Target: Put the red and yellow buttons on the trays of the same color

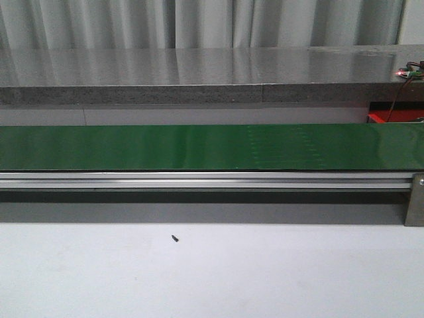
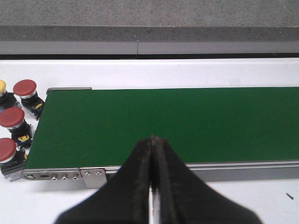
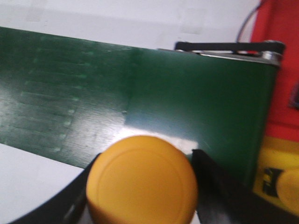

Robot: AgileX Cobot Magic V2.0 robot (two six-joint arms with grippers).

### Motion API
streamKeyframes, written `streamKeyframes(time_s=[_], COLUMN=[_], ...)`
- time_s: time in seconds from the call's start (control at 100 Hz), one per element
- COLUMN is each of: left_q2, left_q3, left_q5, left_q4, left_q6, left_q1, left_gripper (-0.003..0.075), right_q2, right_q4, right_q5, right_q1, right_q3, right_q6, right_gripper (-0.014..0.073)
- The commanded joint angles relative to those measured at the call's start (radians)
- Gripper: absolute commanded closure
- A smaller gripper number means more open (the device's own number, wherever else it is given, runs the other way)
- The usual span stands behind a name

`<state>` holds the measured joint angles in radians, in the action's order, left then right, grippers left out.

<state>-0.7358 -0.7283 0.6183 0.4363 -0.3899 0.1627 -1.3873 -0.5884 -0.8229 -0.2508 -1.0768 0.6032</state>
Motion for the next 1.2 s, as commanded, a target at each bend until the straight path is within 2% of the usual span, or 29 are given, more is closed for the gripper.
streamKeyframes(time_s=[0.0,0.13,0.54,0.82,1.19], left_q2=[0.003,0.003,0.003,0.003,0.003], left_q3=[-0.028,-0.028,-0.028,-0.028,-0.028], left_q5=[-0.059,-0.059,-0.059,-0.059,-0.059], left_q4=[0.025,0.025,0.025,0.025,0.025], left_q6=[0.004,0.004,0.004,0.004,0.004], left_q1=[-0.007,-0.007,-0.007,-0.007,-0.007], left_gripper=[0.0740,0.0740,0.0740,0.0740,0.0740], right_q2=[0.063,0.076,0.076,0.069,-0.021], right_q4=[-0.019,0.029,0.034,0.032,0.006], right_q5=[0.065,0.124,0.350,0.505,0.519], right_q1=[-0.061,-0.120,-0.212,-0.217,-0.216], right_q3=[0.030,0.099,0.327,0.433,0.435], right_q6=[-0.004,-0.004,-0.006,-0.030,-0.033], right_gripper=[0.0454,0.0454,0.0454,0.0454,0.0452])
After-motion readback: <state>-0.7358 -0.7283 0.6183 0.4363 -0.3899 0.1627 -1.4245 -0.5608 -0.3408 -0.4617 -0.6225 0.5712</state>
